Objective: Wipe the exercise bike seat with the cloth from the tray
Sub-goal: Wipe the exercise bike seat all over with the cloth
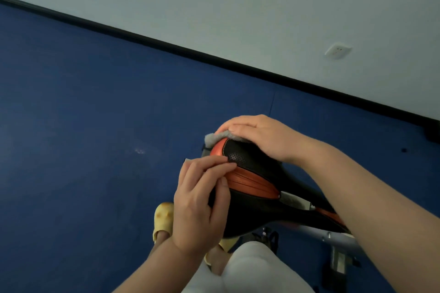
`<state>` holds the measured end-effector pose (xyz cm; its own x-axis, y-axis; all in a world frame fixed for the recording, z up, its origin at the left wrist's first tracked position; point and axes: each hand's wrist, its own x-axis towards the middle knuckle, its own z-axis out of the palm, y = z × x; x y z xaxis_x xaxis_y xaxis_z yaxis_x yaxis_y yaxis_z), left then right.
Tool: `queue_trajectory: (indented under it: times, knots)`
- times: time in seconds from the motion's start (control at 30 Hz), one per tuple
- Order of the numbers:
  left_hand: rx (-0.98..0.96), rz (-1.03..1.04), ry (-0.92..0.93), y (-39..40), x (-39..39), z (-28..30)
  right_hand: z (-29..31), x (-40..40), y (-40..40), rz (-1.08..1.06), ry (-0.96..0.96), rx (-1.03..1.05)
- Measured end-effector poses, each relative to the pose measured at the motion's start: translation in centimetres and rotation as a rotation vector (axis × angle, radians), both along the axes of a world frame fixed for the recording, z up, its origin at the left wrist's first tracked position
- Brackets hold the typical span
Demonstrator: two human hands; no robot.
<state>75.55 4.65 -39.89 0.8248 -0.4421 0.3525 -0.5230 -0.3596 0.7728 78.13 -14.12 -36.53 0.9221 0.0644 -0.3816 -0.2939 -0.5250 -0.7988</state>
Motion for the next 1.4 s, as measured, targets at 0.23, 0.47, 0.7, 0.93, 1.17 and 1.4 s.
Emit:
queue_trajectory:
  times: [0.23, 0.47, 0.7, 0.93, 1.17, 1.4]
  knots:
    - [0.012, -0.028, -0.004, 0.3, 0.2, 0.2, 0.5, -0.5, -0.9, 0.001, 0.057, 0.126]
    - [0.040, -0.030, -0.005, 0.1, 0.2, 0.3, 0.2, 1.1, 1.6, 0.168, -0.012, -0.144]
    - [0.066, -0.077, -0.038, 0.0, 0.4, 0.5, -0.5, -3.8, -1.4, -0.196, 0.001, 0.269]
    - [0.081, -0.118, -0.074, 0.1, 0.7, 0.3, -0.2, -1.1, 0.8, 0.119, -0.156, -0.016]
    - [0.063, -0.100, -0.050, 0.0, 0.4, 0.1, -0.1, -0.6, 1.1, -0.024, -0.045, 0.018]
    - [0.157, -0.175, -0.069, -0.1, 0.9, 0.8, 0.0, -2.9, 0.0, -0.198, 0.009, 0.199]
